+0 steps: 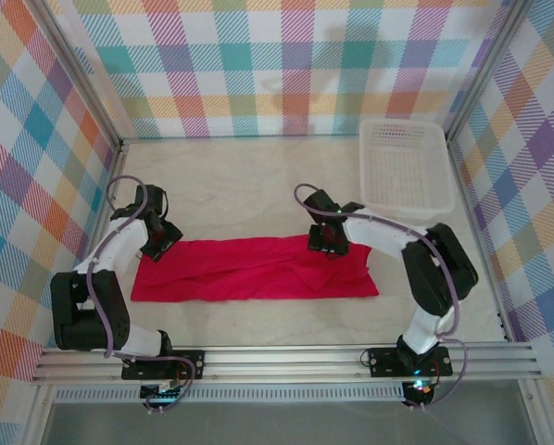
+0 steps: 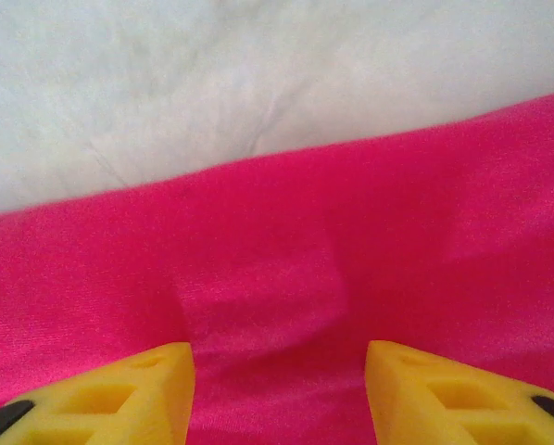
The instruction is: Fold the inside-out t-shirt
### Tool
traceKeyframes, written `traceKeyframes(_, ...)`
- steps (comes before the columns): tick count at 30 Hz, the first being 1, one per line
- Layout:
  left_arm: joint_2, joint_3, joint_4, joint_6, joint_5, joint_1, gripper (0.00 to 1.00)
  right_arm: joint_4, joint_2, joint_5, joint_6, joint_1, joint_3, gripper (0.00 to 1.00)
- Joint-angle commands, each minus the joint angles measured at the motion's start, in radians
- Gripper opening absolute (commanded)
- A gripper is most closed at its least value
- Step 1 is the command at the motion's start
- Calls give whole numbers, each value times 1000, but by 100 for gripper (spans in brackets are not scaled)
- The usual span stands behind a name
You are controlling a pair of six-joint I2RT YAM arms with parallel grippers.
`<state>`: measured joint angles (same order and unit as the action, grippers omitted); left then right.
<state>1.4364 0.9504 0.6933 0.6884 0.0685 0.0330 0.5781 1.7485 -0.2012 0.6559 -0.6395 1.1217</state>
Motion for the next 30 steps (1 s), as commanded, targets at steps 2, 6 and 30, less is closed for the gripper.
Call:
traceKeyframes(2, 31, 0, -14, -1, -10, -8, 54, 52, -12, 83, -65, -19, -16, 52)
traceKeyframes(6, 36, 7, -15, -3, -8, -9, 54, 73, -145, 89, 29, -86, -156, 53)
traceKeyframes(30, 79, 120, 78, -65, -140, 83, 56, 126, -279, 1, -45, 154, -217, 89)
